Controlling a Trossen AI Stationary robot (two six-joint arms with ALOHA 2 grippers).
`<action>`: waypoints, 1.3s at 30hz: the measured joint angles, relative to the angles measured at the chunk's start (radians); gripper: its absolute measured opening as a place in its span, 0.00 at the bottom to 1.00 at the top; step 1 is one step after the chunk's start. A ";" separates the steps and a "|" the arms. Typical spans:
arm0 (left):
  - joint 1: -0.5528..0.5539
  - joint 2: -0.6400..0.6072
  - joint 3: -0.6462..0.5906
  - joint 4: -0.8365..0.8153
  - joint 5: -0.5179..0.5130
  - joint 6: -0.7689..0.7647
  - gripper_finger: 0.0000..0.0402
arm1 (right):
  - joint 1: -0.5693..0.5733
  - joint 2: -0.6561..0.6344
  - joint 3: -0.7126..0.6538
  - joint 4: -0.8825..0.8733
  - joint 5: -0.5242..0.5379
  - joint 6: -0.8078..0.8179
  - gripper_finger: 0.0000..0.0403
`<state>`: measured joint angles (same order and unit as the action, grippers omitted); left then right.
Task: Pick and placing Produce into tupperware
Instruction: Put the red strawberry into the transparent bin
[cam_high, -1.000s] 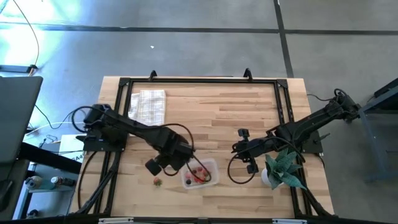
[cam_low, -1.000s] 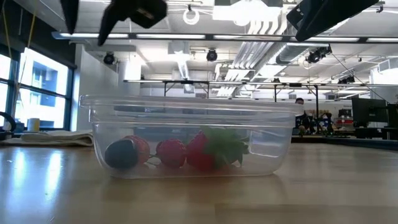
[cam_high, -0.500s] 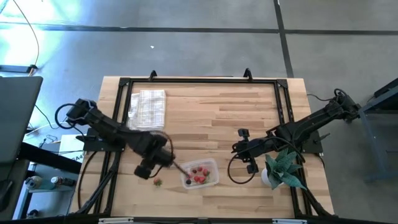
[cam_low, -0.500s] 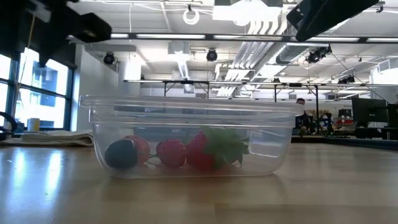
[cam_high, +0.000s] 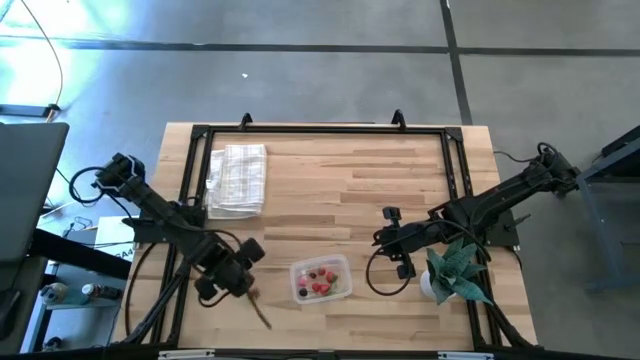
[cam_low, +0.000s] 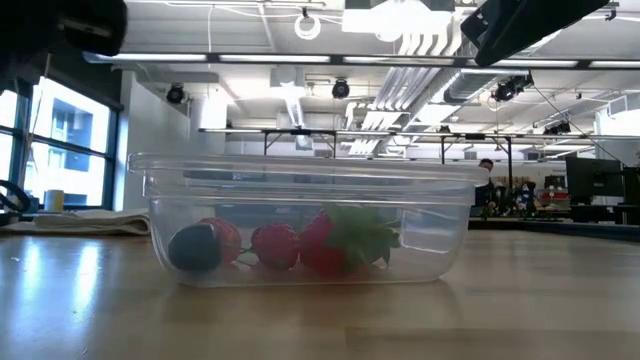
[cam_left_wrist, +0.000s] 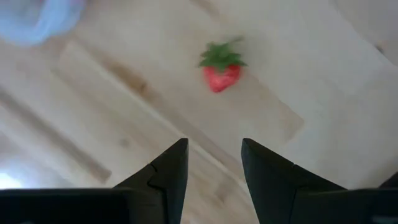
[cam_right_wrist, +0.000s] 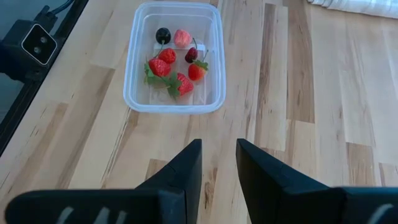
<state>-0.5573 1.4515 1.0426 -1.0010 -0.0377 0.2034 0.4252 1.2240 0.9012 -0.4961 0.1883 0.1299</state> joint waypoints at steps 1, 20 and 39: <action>-0.011 -0.011 -0.019 0.020 0.005 0.040 0.34 | 0.000 0.000 0.000 0.000 0.000 0.000 0.22; -0.008 -0.029 -0.213 0.312 0.070 0.479 0.34 | 0.000 0.000 0.000 0.000 0.000 0.000 0.22; 0.047 0.067 -0.213 0.381 0.127 0.585 0.34 | 0.000 0.000 0.000 0.000 0.000 0.000 0.22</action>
<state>-0.5098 1.5185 0.8299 -0.6199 0.0894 0.7887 0.4252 1.2240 0.9012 -0.4964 0.1881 0.1300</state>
